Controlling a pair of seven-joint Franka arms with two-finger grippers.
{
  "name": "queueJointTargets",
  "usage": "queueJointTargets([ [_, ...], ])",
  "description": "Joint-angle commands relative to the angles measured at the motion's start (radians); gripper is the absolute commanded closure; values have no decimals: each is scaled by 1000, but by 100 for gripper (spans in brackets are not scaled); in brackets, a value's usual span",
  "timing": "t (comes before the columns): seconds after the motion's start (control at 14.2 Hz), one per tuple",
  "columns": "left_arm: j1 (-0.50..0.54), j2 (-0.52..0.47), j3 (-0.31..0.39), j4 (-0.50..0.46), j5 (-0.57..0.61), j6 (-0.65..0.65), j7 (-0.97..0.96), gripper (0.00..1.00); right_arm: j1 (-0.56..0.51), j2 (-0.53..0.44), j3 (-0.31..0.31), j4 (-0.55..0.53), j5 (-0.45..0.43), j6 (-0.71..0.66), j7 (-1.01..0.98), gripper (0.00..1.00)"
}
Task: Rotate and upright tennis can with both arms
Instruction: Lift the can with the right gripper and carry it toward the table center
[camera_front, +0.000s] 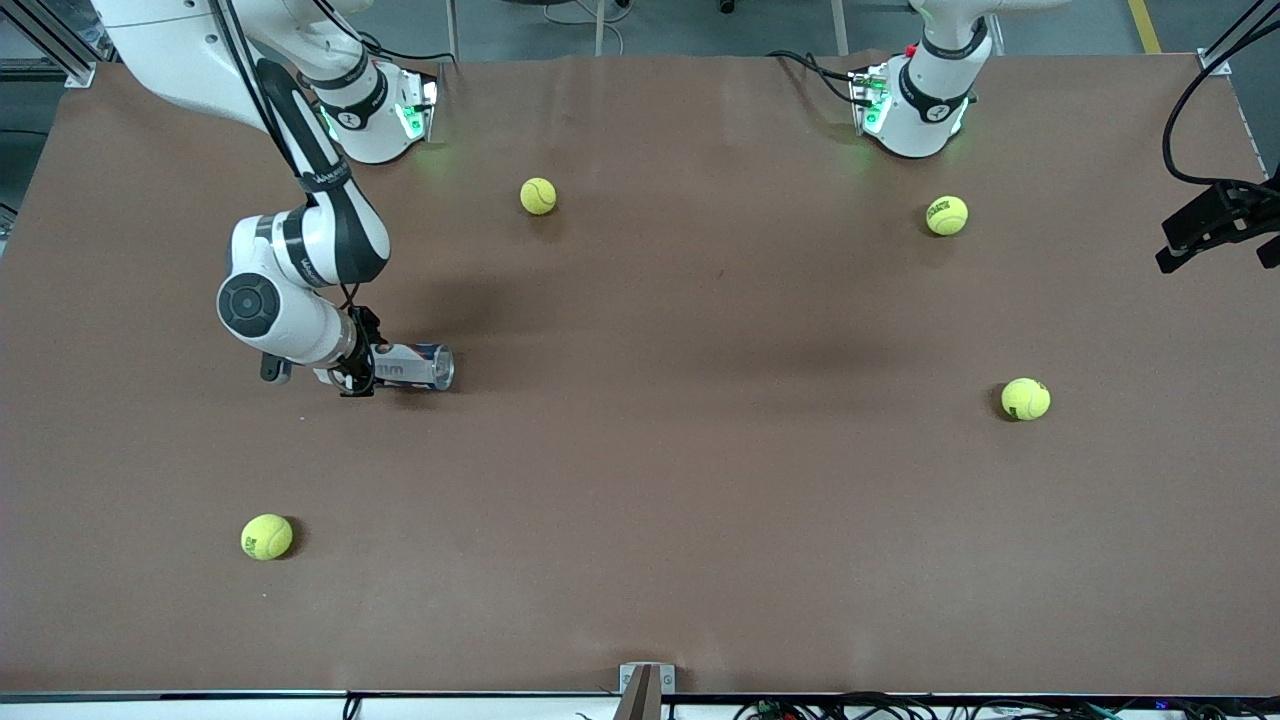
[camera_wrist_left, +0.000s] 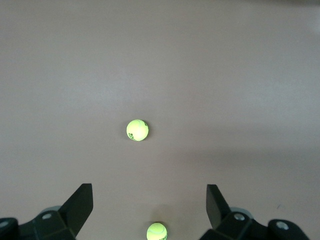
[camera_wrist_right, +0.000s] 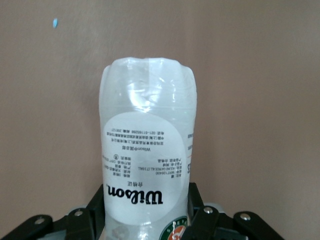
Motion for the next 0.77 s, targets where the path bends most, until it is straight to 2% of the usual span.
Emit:
queueJointTargets([
  [0.0,3,-2,-2,12,0,-7,18,0,17,-7,34,38,34,-24,60,35],
  [0.35,2,-2,0,11,2,-7,17,0,124,-1,39,107,35,-22,178,35],
  [0.7,2,0,0,12,3,-7,18,0,224,49,39,204,35,-24,304,35],
])
